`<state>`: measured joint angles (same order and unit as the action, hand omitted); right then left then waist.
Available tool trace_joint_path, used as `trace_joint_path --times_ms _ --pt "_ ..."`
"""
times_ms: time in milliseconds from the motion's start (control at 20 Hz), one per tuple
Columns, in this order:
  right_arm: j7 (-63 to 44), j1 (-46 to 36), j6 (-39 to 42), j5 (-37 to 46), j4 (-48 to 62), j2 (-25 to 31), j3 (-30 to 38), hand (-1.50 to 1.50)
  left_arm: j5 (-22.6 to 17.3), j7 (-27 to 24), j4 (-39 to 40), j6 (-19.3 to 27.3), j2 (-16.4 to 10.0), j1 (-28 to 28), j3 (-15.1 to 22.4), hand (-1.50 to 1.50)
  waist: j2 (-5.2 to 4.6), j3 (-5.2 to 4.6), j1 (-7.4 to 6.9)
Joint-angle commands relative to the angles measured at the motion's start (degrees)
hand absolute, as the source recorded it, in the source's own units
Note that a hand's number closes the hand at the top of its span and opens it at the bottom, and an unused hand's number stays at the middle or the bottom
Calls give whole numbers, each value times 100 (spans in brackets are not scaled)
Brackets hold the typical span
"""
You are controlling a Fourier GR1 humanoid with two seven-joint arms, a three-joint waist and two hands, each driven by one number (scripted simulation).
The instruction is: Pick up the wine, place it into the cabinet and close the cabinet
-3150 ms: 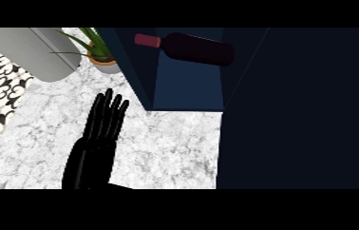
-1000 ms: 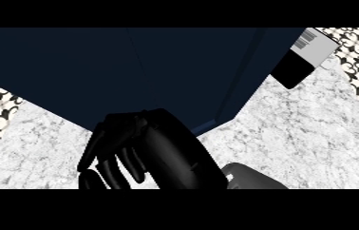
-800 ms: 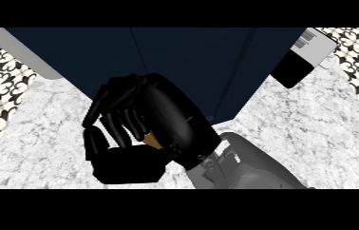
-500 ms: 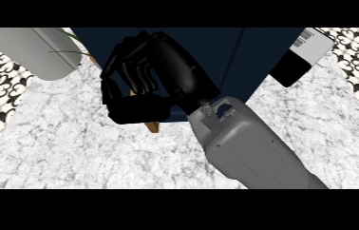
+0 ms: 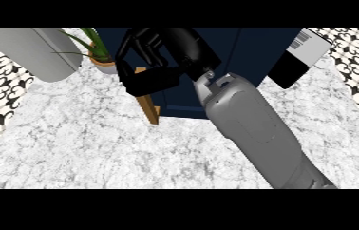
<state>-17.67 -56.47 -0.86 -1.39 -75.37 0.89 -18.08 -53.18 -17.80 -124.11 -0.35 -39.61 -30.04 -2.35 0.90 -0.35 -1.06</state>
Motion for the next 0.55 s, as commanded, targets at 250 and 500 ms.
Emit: trace_joint_path --times_ms 250,500 --pt "856 -194 309 90 1192 914 811 150 407 70 256 407 301 683 445 -150 -203 35 38" --pt "934 -137 195 165 1282 743 677 150 462 153 473 518 427 1028 595 -150 -179 33 104"
